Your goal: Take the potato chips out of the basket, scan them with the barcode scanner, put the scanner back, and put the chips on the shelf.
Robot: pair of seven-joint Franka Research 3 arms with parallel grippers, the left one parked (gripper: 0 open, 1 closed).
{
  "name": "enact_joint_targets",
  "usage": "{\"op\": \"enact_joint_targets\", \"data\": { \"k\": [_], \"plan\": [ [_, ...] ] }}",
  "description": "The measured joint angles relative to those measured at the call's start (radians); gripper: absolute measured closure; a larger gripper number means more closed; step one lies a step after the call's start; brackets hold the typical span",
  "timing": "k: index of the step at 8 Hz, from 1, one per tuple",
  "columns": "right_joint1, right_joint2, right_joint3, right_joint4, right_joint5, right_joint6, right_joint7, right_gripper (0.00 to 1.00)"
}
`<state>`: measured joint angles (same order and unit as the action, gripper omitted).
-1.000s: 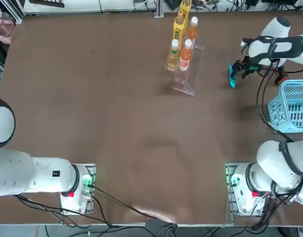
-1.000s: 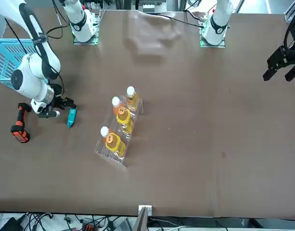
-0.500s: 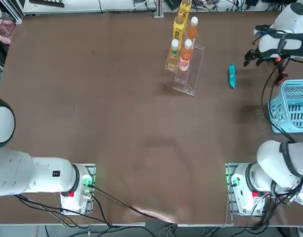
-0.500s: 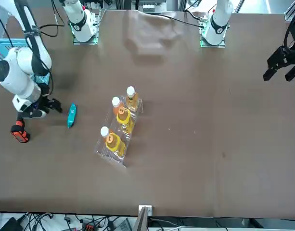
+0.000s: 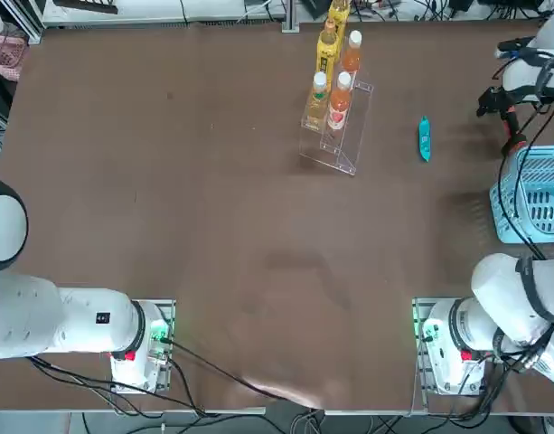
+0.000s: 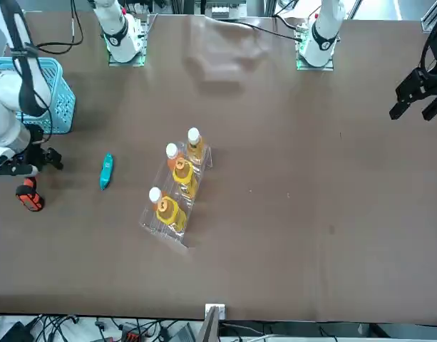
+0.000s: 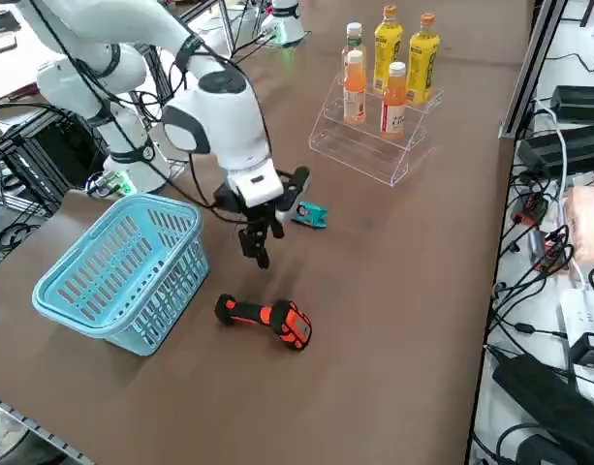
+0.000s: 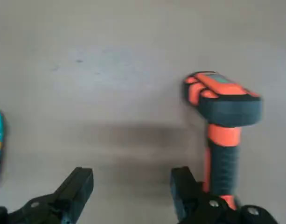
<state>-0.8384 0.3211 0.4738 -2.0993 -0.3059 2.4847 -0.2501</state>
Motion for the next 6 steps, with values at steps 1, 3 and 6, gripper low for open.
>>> {"op": "enact_joint_targets", "data": {
  "k": [1,3,6],
  "plan": [
    [-0.037,0.021,-0.001,0.026,-0.001,0.0,-0.048,0.0],
    [-0.106,0.073,-0.003,0.059,-0.002,0.003,-0.12,0.0],
    [-0.148,0.166,-0.003,0.102,-0.01,0.017,-0.171,0.0]
  ]
}}
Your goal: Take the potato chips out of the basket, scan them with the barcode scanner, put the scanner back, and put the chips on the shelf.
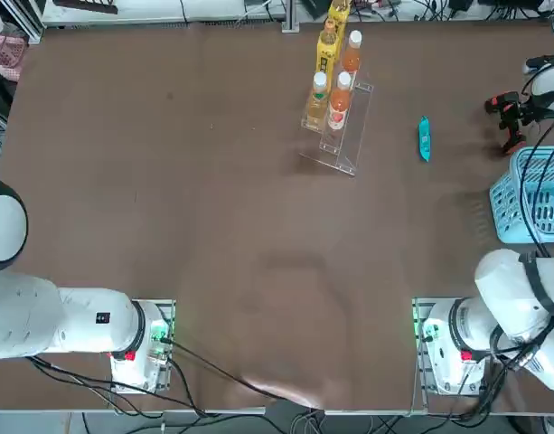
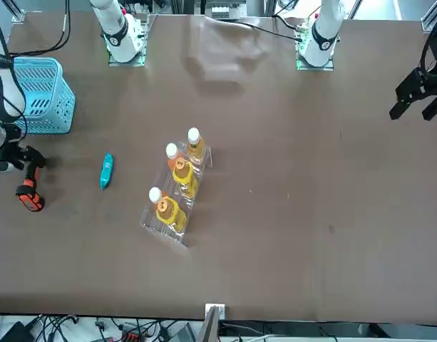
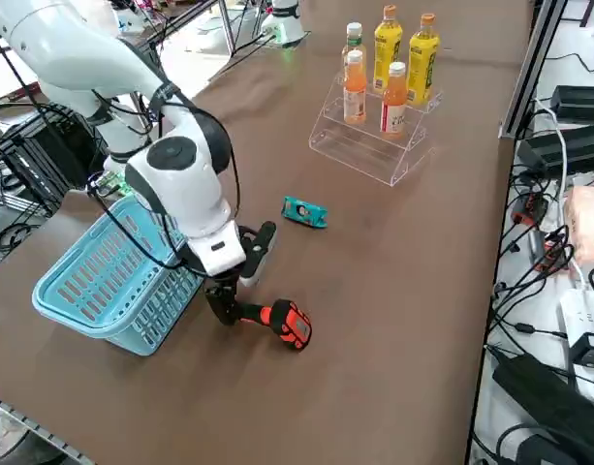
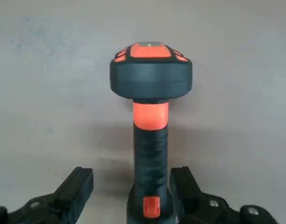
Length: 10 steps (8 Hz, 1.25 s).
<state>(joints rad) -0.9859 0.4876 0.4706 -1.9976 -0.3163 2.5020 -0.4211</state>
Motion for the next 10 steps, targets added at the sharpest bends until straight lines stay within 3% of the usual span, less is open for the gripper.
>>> {"op": "enact_joint_targets", "data": {
  "k": [10],
  "plan": [
    [-0.029,0.119,-0.01,0.052,-0.042,0.056,-0.014,0.01]
  ]
}}
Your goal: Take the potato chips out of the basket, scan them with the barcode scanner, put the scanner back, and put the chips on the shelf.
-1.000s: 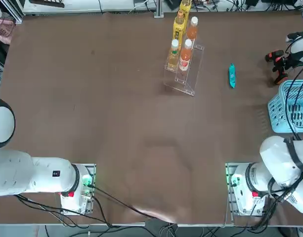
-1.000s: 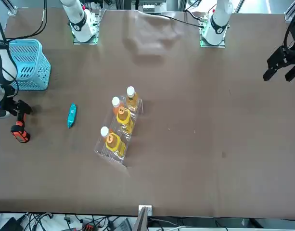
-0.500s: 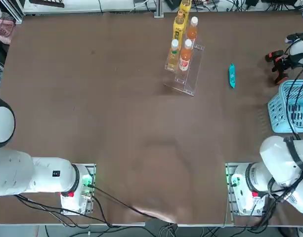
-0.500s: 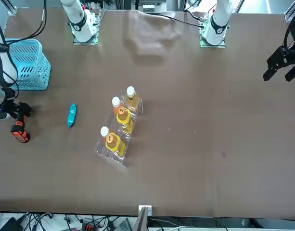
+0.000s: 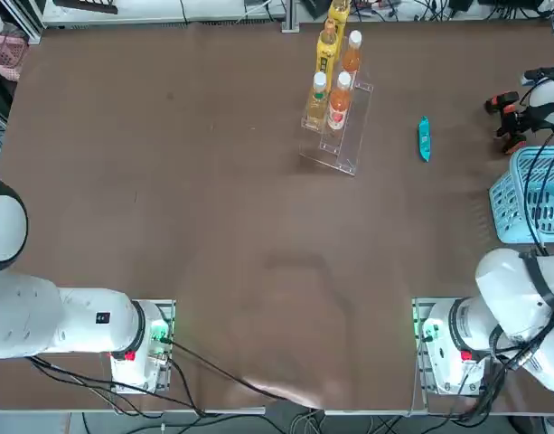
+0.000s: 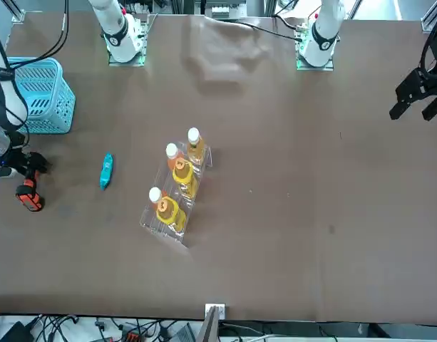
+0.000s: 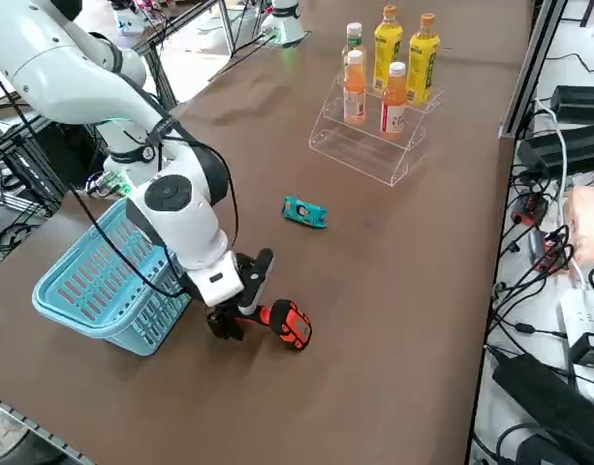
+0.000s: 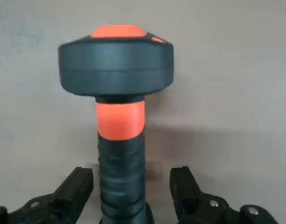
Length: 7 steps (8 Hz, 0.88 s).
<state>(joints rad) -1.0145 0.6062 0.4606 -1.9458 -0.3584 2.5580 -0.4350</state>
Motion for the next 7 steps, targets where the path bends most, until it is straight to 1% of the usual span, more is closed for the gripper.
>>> {"op": "enact_joint_targets", "data": {
  "k": [1,2,3,4,5,6,7],
  "plan": [
    [-0.002,0.004,-0.001,0.0,-0.001,0.0,-0.004,0.04],
    [-0.003,0.004,-0.001,0.0,-0.001,0.0,-0.008,0.08],
    [-0.003,0.004,-0.001,0.001,-0.001,0.001,-0.015,0.16],
    [-0.003,0.004,-0.001,0.002,-0.001,0.001,-0.018,0.3],
    [-0.003,0.004,-0.001,0.003,-0.001,0.001,-0.021,0.33],
    [-0.003,0.004,-0.001,0.003,-0.001,0.001,-0.023,0.35],
    [-0.003,0.004,-0.001,0.004,-0.001,0.001,-0.023,0.4]
  ]
}}
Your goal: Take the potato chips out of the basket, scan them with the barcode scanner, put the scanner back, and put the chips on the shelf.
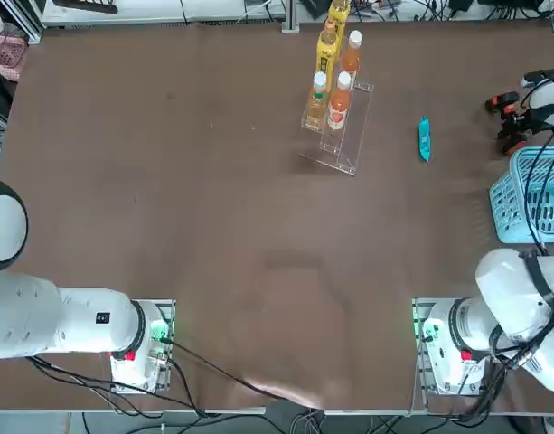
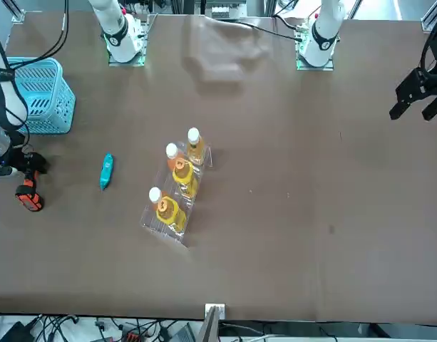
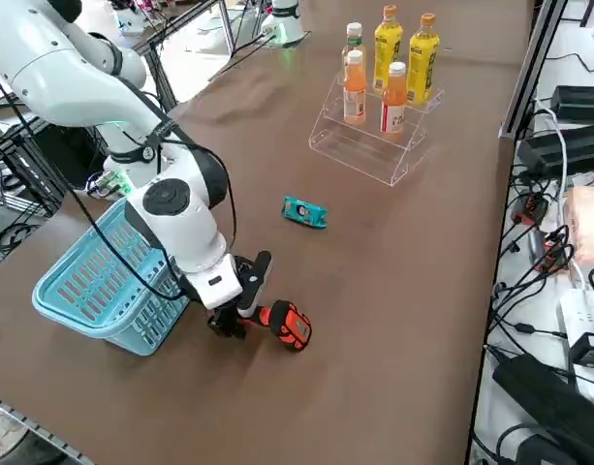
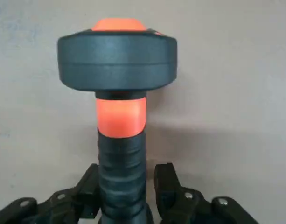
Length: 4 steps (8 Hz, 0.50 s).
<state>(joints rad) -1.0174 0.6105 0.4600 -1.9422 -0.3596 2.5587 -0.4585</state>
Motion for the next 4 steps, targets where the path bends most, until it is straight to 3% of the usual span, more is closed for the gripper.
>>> {"op": "enact_joint_targets", "data": {
  "k": [2,4],
  "plan": [
    [-0.001,0.0,0.0,0.0,0.0,0.0,-0.001,0.56],
    [-0.001,0.001,-0.001,0.0,0.0,0.0,-0.013,0.61]
  ]
}}
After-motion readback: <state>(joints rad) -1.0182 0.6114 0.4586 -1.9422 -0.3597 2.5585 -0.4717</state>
